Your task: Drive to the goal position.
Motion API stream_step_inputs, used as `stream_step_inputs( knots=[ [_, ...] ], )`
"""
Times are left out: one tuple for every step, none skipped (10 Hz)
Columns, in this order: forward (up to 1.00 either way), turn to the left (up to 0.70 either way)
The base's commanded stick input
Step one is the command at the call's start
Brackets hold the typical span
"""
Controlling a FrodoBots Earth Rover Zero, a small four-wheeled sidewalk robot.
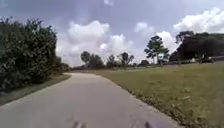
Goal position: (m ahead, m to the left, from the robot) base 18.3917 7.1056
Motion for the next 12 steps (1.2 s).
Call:
stream_step_inputs(
  knots=[
    [0.85, 0.0],
    [0.85, 0.1],
    [0.85, 0.34],
    [0.85, 0.34],
    [0.85, 0.0],
    [0.85, 0.0],
    [0.85, 0.06],
    [0.85, 0.32],
    [0.85, 0.27],
    [0.85, 0.0],
    [0.85, 0.0],
    [0.85, 0.04]
  ],
)
